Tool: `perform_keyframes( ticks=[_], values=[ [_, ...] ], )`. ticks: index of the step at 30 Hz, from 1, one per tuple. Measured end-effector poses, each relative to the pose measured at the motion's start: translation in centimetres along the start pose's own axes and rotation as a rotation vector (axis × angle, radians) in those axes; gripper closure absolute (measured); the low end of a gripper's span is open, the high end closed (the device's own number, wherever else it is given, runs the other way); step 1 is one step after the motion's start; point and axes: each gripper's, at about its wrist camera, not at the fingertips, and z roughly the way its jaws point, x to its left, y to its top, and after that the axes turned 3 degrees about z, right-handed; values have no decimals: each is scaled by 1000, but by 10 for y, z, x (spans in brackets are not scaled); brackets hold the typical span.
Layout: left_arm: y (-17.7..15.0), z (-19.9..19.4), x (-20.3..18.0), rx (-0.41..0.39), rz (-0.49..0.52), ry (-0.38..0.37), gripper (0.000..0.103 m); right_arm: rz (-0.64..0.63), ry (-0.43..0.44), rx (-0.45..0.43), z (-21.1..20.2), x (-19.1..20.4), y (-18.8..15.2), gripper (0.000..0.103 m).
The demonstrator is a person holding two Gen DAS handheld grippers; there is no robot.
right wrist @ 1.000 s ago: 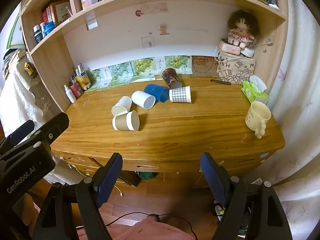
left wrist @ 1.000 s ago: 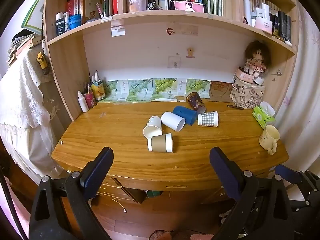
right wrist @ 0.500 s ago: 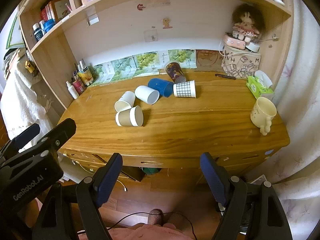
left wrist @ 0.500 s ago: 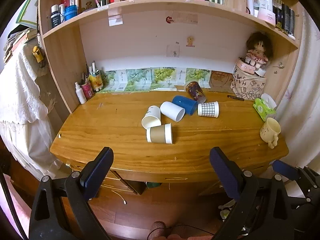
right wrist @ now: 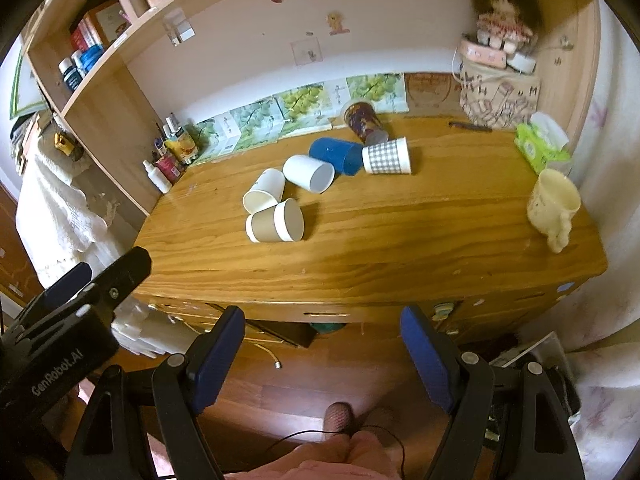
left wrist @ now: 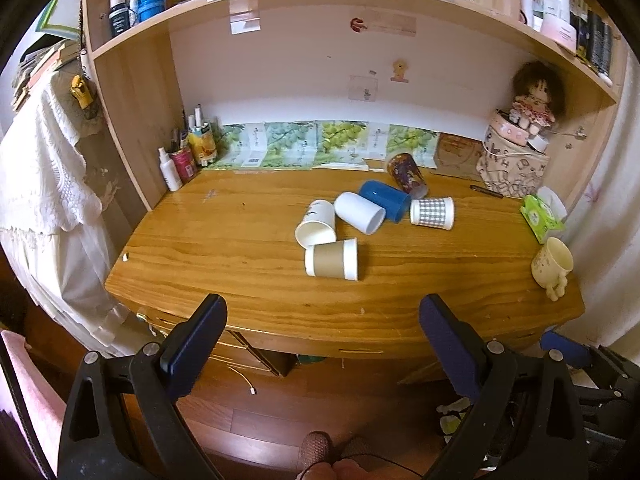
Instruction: Flip cup upright
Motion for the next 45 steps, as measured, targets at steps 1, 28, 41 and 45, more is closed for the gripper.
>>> perform_keyframes(
  ticks=[1,28,41,45],
  values=[
    [1,1,1,0,1,4,5,5,6,4,1,-1,1,22],
    [28,23,14,-25,205,77,5,165,136,51,36,-33,41,22],
    [36,59,2,-20,444,49,5,263,185,140,67,-33,53,22],
    [44,76,1,-8,502,8,5,302,164,143,77,-34,59,22]
  ],
)
